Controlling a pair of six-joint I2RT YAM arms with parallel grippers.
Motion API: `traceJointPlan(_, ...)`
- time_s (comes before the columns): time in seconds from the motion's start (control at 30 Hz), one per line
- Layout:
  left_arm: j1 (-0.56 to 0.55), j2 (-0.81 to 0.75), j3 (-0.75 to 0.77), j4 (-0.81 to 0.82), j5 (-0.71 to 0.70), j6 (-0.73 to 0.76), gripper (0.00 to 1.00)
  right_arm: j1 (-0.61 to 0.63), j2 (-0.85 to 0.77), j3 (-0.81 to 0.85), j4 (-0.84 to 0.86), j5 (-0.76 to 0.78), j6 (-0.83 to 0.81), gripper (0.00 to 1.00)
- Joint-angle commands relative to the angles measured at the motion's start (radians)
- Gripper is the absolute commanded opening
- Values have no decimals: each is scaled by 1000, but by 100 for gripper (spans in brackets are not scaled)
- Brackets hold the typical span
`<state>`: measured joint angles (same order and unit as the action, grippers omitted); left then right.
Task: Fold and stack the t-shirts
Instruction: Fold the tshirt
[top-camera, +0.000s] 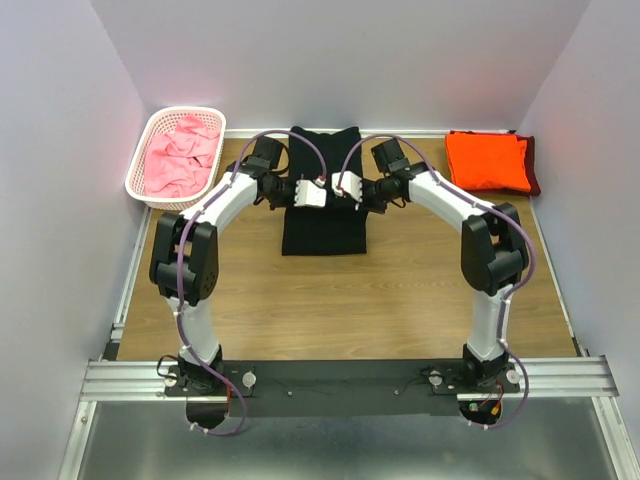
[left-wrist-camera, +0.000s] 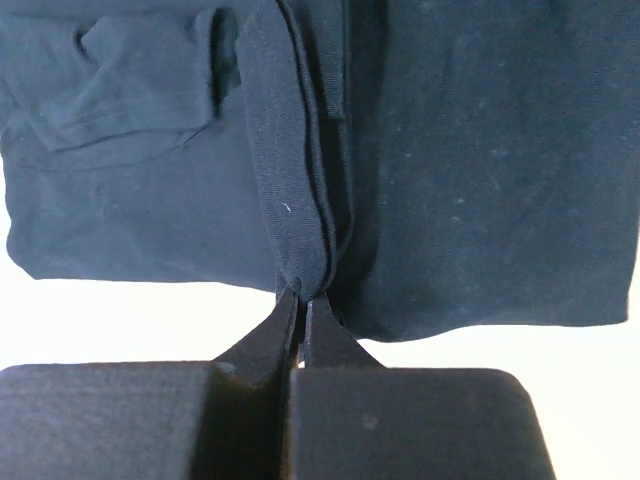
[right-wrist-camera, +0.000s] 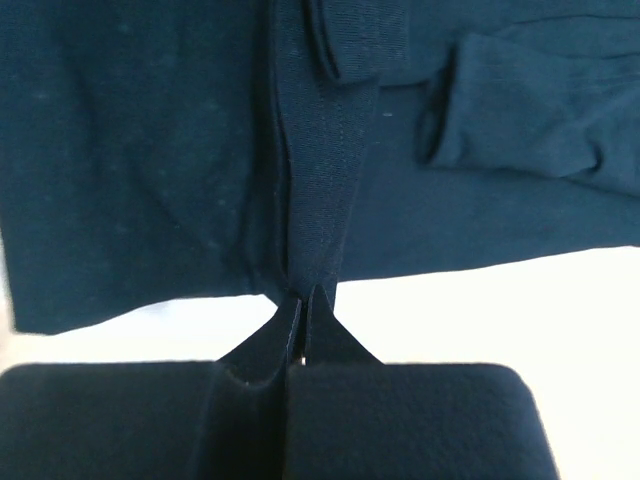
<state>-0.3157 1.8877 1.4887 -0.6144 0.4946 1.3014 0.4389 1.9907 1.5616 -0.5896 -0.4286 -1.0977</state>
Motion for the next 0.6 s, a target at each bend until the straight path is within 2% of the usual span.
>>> traceJointPlan(0.0,23,56,67,-25,25,15,0,-22,71,77,-12,-13,-37,1)
traceJointPlan(0.23,47,134,120,21,13,-16,0,-35,166,190,-12,-10,-28,0)
traceJointPlan(0.27,49,136,117,59,10,-27,4,-35,177,201,-12,-10,-28,0)
traceJointPlan(0.3,53,137,119,73,10,-59,18,-34,181,206,-10,-1,-28,2)
traceJointPlan(0.33,58,145,122,88,9,-77,27,-35,186,210,-10,7,-21,12)
traceJointPlan(0.37,61,146,130,109,15,-94,36,-37,191,218,-10,11,-10,43)
traceJointPlan(0.4,66,146,131,120,19,-106,42,-40,197,238,-10,13,4,85)
traceJointPlan(0.43,73,134,130,137,19,-117,62,-42,195,245,-9,11,19,100)
traceJointPlan(0.57,96,85,128,200,36,-235,67,-60,148,241,-10,5,111,100)
